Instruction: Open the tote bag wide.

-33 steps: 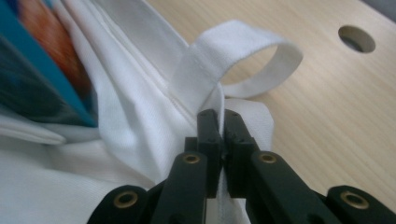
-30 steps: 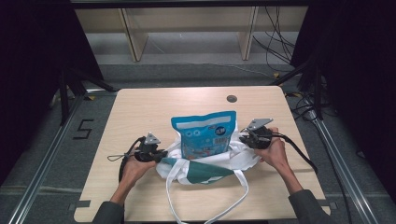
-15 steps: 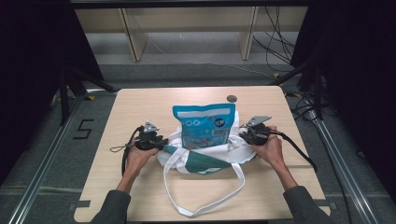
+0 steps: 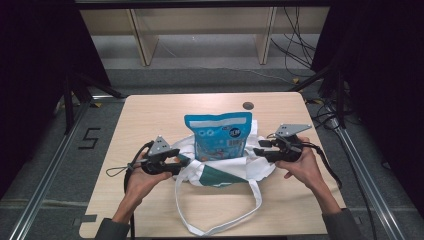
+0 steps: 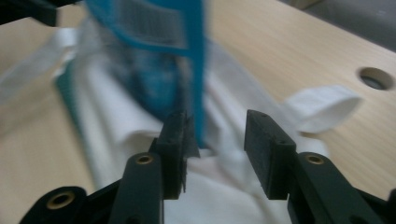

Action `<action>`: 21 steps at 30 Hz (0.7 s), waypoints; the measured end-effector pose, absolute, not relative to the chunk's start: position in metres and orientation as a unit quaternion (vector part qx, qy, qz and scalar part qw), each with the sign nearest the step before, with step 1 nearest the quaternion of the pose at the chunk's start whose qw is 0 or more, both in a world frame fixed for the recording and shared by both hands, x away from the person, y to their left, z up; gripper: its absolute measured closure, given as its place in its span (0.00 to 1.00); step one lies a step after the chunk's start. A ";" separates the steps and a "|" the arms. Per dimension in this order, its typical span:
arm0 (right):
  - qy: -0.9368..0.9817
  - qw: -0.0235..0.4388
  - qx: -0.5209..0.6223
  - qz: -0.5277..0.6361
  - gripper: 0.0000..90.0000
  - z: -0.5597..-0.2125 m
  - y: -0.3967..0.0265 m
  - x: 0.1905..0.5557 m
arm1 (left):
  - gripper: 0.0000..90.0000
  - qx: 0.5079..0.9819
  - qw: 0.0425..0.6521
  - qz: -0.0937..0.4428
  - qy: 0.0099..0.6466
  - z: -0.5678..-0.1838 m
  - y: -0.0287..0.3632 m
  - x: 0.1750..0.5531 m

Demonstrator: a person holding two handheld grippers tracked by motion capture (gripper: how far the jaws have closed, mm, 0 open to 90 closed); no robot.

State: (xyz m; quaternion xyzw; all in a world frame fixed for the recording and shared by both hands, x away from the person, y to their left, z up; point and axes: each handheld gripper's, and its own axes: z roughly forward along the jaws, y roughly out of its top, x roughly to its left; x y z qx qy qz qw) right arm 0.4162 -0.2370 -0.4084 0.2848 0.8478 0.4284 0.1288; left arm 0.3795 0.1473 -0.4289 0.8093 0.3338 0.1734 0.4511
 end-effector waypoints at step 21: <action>0.931 0.077 0.188 0.303 0.96 -0.492 -0.153 0.388 | 0.85 0.861 0.395 0.120 0.295 -0.492 0.118 0.385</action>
